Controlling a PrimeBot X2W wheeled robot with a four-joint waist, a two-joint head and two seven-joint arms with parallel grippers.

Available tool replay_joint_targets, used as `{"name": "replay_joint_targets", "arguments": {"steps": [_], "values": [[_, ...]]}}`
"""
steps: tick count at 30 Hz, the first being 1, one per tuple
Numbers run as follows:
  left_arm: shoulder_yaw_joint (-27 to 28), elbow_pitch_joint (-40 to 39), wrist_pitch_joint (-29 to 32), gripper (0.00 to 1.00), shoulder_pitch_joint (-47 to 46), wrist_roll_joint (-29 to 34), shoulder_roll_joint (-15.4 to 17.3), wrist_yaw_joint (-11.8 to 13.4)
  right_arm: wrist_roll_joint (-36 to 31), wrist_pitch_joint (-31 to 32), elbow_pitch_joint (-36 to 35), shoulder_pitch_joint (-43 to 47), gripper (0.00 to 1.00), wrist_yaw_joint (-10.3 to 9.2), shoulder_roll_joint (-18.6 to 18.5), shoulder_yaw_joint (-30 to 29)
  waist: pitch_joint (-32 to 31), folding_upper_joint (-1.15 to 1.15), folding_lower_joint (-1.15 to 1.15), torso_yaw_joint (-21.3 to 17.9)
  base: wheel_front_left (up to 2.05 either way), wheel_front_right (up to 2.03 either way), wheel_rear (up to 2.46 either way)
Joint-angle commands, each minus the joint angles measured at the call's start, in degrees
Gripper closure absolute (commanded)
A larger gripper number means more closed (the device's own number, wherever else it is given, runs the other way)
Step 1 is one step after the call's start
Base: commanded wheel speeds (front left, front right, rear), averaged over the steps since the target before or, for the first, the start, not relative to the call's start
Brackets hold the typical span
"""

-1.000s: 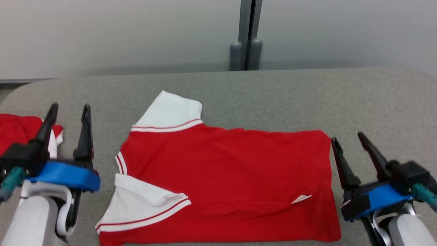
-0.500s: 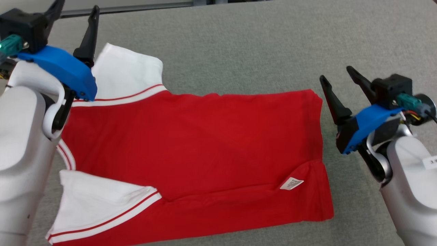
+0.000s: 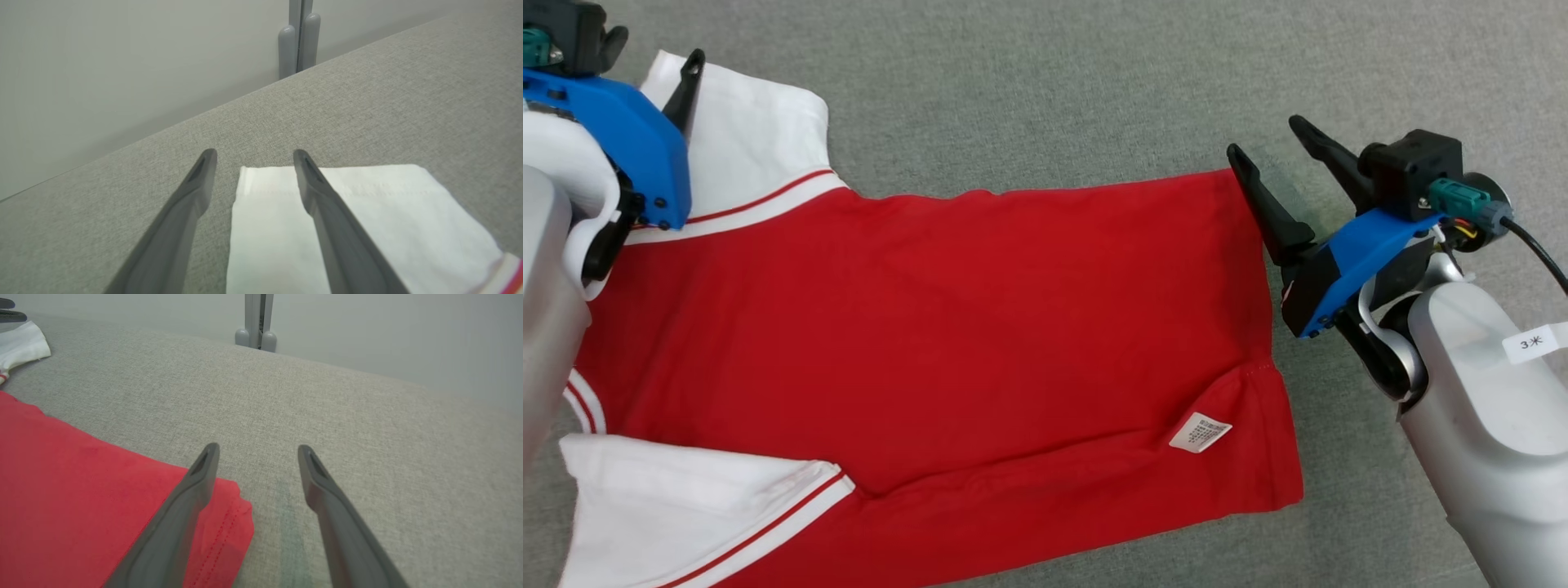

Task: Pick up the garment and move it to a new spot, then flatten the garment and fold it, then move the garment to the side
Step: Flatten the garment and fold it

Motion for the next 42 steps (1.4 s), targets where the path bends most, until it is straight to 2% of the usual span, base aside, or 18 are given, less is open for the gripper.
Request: {"name": "replay_joint_targets", "arguments": {"steps": [1,7,11,12,13,14,15,23,32,33,34,39,42], "values": [[-1.16,1.86,-0.08,0.00,-1.73,-1.00,0.69,-0.04,0.46,-0.36,-0.42,-1.09,0.00,0.01,-0.18,0.55,0.88,-0.02,-0.01,-0.39,0.00,0.00,0.00],[-3.87,6.86,-0.53,0.00,-2.90,-5.38,1.33,-0.04,1.31,-0.02,-3.45,-1.27,0.00,0.01,-0.57,1.49,2.97,-0.02,-0.01,-1.52,0.00,0.00,0.00],[-4.76,8.29,-1.09,0.00,-2.42,-9.45,0.12,-0.05,2.32,0.78,-5.99,0.30,0.00,0.01,-1.10,1.37,3.33,-0.02,-0.01,-1.68,0.00,0.00,0.00],[-5.53,8.49,-0.75,0.09,-2.25,-10.15,-0.14,-0.05,2.63,1.18,-6.38,0.74,0.00,0.01,-1.29,1.25,3.33,-0.02,-0.01,-1.70,0.00,0.00,0.00],[-5.53,8.49,-0.75,0.09,-2.25,-10.15,-0.14,-0.05,2.63,1.18,-6.38,0.74,0.00,0.01,-1.29,1.25,3.33,-0.02,-0.01,-1.70,0.00,0.00,0.00],[-6.58,8.45,-0.29,0.84,-1.95,-11.53,-0.76,-0.06,2.74,2.20,-6.65,1.37,0.00,0.01,-1.78,1.09,3.25,-0.02,-0.01,-1.60,0.00,0.00,0.00],[-7.13,8.22,-0.48,1.00,-2.16,-11.84,-0.87,-0.06,2.85,2.56,-6.83,1.61,0.00,0.01,-1.82,0.97,3.19,-0.02,-0.01,-1.50,0.00,0.00,0.00],[-10.59,6.48,-4.49,1.00,-5.08,-13.66,-0.94,-0.05,5.53,5.71,-5.89,3.53,0.00,0.01,-2.34,0.32,2.29,-0.02,-0.01,-0.25,0.00,0.00,0.00],[-14.88,5.15,-8.53,1.00,-7.47,-15.57,-1.04,-0.05,7.95,8.43,-1.48,1.93,0.00,0.02,-1.52,3.13,2.30,-0.02,-0.01,1.72,0.00,0.00,0.00],[-15.18,5.14,-8.91,1.00,-7.63,-15.76,-1.05,-0.05,7.97,8.66,-0.86,1.77,0.56,0.02,-1.54,3.68,2.24,-0.02,-0.01,1.95,0.00,0.00,0.00],[-15.59,5.00,-9.46,1.00,-7.83,-16.04,-1.15,-0.05,8.04,8.40,-0.31,1.50,1.00,0.02,-1.68,3.87,2.15,-0.02,-0.01,2.26,0.00,0.00,0.00],[-16.95,5.18,-12.57,1.00,-8.15,-17.26,-1.15,-0.05,7.38,5.62,2.02,-0.75,1.00,0.01,-2.07,3.73,0.87,-0.02,-0.01,3.61,0.00,0.00,0.00],[-17.73,5.23,-15.67,1.00,-8.11,-17.82,-1.13,-0.05,5.93,1.63,3.79,-2.67,1.00,0.01,-1.66,2.72,-0.88,-0.02,-0.01,4.52,0.00,0.00,0.00]]}}
